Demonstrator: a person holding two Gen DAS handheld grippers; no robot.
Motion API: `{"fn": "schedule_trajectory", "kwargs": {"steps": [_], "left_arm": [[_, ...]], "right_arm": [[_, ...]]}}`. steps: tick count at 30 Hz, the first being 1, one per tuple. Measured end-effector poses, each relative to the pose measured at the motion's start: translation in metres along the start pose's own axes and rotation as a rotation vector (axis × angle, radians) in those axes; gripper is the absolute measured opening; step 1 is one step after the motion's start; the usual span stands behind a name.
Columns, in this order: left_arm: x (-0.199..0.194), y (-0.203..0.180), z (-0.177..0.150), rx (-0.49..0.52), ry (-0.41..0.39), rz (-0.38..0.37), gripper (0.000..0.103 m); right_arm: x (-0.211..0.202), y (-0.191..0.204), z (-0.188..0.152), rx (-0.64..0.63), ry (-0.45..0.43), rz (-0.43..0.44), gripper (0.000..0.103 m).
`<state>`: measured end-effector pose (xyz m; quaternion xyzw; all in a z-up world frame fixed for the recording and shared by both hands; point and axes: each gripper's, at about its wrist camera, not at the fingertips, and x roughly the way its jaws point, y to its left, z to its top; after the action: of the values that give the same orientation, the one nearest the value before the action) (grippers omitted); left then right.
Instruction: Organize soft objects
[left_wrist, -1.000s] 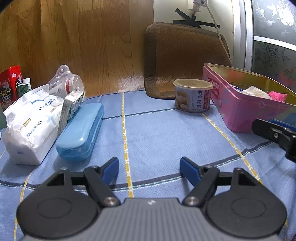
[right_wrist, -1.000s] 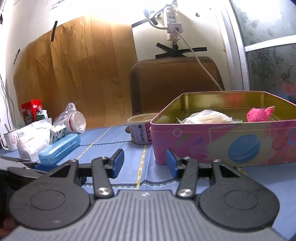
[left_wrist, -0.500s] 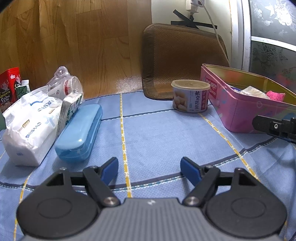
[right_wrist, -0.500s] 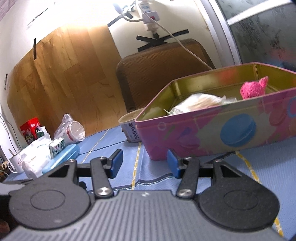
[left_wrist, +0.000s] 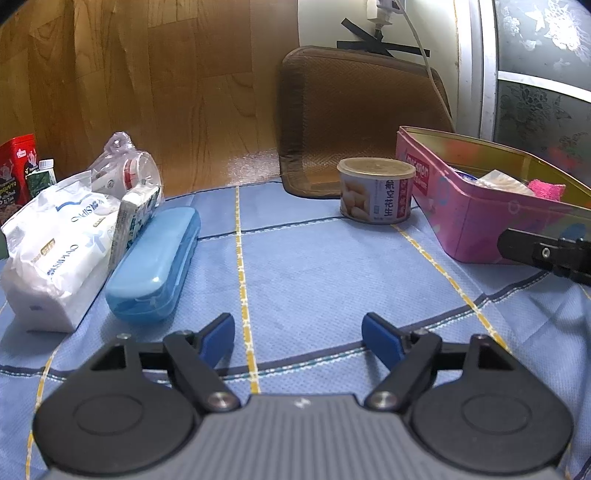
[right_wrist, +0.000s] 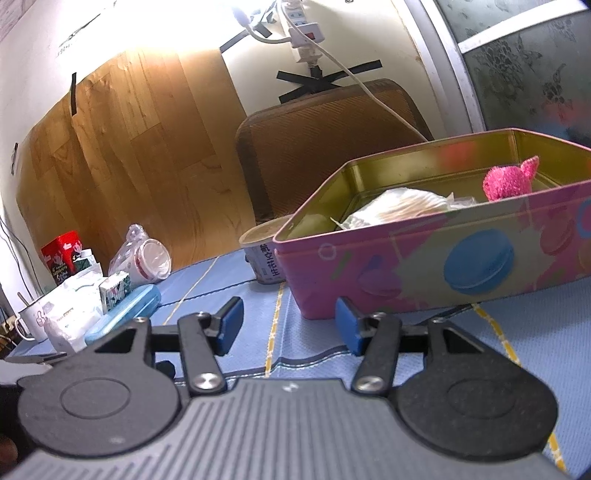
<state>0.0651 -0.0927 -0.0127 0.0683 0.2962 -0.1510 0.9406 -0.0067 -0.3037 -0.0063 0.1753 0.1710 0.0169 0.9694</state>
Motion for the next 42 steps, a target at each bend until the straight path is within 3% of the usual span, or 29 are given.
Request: {"fn": "schedule_trajectory", "kwargs": {"steps": [42], "left_arm": [[-0.001, -0.001, 0.001, -0.009, -0.008, -0.009, 0.082]], "right_arm": [[-0.004, 0.012, -0.004, -0.074, -0.029, 0.003, 0.063]]}}
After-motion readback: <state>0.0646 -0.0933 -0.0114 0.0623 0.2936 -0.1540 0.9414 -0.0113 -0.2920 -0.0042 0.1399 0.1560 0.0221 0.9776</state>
